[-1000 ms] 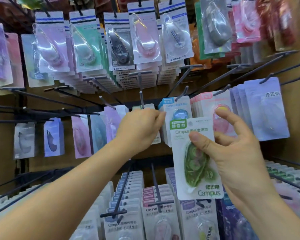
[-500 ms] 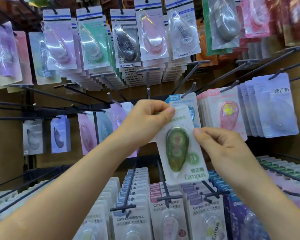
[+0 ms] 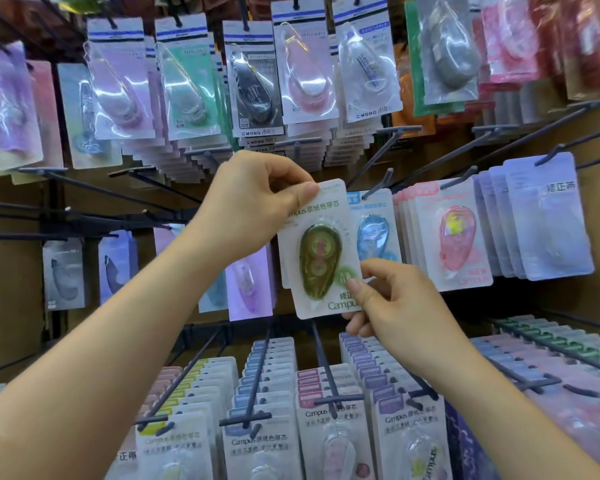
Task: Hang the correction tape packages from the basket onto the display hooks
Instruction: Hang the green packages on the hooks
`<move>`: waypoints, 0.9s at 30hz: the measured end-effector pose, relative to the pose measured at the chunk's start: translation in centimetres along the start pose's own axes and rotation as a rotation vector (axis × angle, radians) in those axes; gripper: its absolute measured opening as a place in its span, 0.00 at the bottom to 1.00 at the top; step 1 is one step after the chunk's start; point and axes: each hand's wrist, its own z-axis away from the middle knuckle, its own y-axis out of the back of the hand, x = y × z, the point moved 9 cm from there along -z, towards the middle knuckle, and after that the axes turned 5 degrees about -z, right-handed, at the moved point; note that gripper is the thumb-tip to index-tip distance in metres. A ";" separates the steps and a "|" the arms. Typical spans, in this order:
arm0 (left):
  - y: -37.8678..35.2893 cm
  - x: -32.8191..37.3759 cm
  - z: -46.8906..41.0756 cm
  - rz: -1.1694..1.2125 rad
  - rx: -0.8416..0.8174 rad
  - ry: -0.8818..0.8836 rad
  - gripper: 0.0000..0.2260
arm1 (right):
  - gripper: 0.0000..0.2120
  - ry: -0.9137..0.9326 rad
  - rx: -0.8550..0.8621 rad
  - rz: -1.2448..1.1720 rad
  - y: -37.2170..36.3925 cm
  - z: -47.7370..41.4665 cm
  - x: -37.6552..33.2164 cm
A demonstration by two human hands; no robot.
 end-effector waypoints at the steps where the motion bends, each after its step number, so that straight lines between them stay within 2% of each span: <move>1: 0.3 0.1 -0.2 -0.041 0.023 -0.013 0.07 | 0.06 -0.012 -0.002 -0.032 -0.2 -0.2 0.1; 4: 0.8 0.5 -0.3 -0.126 0.111 -0.063 0.03 | 0.10 -0.030 0.008 -0.082 -0.7 -0.6 0.0; 7: 0.8 0.9 -0.2 -0.222 0.193 -0.138 0.05 | 0.11 -0.032 0.019 -0.112 -0.9 -0.9 -0.3; 10: 1.3 0.7 -0.3 -0.237 0.233 -0.122 0.06 | 0.14 -0.023 0.016 -0.115 -1.0 -0.9 -0.7; 14: 0.5 -0.7 -0.9 -0.104 0.133 0.045 0.06 | 0.16 -0.034 0.004 -0.099 -1.0 -0.8 -0.7; 19: -1.1 -3.0 -1.0 0.347 0.009 0.323 0.08 | 0.07 -0.062 -0.039 -0.111 -1.6 -0.9 -0.5; 22: -2.2 -3.5 -0.7 0.435 -0.042 0.431 0.10 | 0.04 -0.079 -0.045 -0.129 -1.8 -0.7 -0.6; 27: -3.9 -4.0 -0.1 0.594 -0.053 0.611 0.13 | 0.12 -0.118 -0.056 -0.167 -2.4 -0.3 -1.0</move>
